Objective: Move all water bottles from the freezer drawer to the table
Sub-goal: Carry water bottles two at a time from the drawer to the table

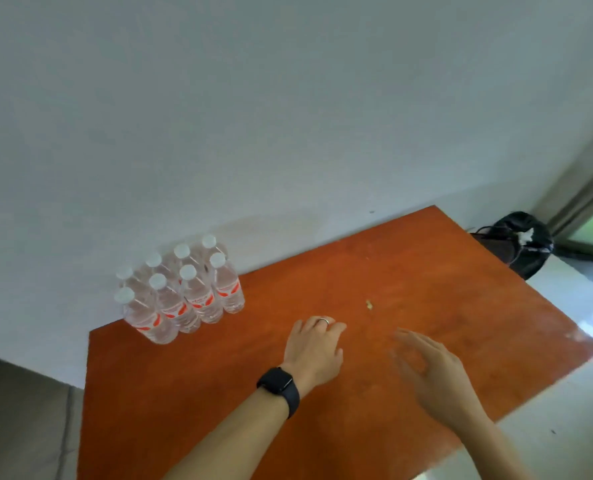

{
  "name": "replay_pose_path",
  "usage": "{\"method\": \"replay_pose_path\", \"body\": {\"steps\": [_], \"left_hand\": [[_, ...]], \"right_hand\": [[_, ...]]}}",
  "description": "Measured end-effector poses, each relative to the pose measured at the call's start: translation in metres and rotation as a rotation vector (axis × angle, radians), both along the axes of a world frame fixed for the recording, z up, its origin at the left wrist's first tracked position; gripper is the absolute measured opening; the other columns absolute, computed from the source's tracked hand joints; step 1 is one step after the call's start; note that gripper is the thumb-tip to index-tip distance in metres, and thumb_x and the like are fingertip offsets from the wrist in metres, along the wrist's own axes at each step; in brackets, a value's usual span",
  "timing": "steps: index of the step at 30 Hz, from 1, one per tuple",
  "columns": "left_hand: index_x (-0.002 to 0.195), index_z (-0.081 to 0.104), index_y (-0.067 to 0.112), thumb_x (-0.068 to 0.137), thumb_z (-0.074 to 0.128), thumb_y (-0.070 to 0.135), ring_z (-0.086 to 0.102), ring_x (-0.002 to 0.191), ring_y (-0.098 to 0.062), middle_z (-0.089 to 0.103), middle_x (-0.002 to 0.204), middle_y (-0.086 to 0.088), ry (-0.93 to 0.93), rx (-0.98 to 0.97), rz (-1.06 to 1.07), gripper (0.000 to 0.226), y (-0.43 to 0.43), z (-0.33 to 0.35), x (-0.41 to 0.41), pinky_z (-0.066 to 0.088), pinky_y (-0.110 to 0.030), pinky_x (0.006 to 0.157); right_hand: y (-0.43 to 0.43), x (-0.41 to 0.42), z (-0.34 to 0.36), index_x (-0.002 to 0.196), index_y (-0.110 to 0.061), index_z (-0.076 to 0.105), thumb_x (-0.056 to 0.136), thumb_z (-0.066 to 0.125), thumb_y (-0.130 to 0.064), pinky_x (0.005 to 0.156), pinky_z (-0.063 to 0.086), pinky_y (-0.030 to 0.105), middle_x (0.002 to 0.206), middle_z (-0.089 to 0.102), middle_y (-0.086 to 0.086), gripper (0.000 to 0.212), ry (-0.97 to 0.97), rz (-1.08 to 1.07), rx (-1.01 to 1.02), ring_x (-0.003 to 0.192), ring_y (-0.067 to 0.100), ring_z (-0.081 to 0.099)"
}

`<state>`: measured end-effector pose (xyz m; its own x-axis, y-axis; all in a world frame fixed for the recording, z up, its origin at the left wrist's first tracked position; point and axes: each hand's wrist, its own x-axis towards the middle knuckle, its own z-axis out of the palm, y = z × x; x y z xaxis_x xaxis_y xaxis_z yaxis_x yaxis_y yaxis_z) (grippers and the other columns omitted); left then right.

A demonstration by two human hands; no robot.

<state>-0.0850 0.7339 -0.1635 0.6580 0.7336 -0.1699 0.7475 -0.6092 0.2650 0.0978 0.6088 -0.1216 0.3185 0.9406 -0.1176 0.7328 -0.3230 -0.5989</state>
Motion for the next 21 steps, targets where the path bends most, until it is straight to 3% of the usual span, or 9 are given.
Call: {"method": "replay_pose_path", "body": {"steps": [6,10,14,21], "left_hand": [[0.151,0.041,0.030,0.103,0.042,0.037,0.032,0.144,-0.020,0.043,0.154,-0.001,-0.046,0.080,-0.282,0.049,-0.117,0.022,0.132,0.023,-0.041,0.117],[0.147,0.046,0.035,0.101,0.043,0.040,0.037,0.141,-0.018,0.046,0.152,0.003,-0.069,0.108,-0.484,0.047,-0.231,0.037,0.219,0.026,-0.040,0.114],[0.149,0.043,0.036,0.101,0.045,0.044,0.040,0.140,-0.017,0.047,0.152,0.005,-0.119,0.127,-0.707,0.049,-0.343,0.053,0.294,0.030,-0.040,0.115],[0.147,0.045,0.038,0.100,0.045,0.045,0.043,0.137,-0.018,0.049,0.150,0.006,-0.163,0.124,-0.961,0.048,-0.496,0.065,0.391,0.027,-0.038,0.115]], "right_hand": [[-0.170,0.076,0.010,0.135,-0.040,0.057,0.098,0.050,-0.048,0.109,0.037,0.033,0.139,0.055,-0.019,0.038,-0.201,-0.306,0.044,0.135,0.013,0.042],[-0.311,0.117,0.017,0.138,-0.040,0.054,0.100,0.046,-0.049,0.112,0.038,0.037,0.141,0.054,-0.017,0.041,-0.222,-0.535,0.014,0.138,0.015,0.039],[-0.445,0.148,0.028,0.138,-0.036,0.055,0.099,0.050,-0.046,0.108,0.037,0.032,0.138,0.057,-0.014,0.040,-0.256,-0.761,0.013,0.136,0.016,0.040],[-0.618,0.186,0.032,0.133,-0.028,0.060,0.097,0.056,-0.043,0.107,0.039,0.034,0.129,0.063,-0.009,0.039,-0.263,-1.077,0.031,0.126,0.016,0.048]]}}
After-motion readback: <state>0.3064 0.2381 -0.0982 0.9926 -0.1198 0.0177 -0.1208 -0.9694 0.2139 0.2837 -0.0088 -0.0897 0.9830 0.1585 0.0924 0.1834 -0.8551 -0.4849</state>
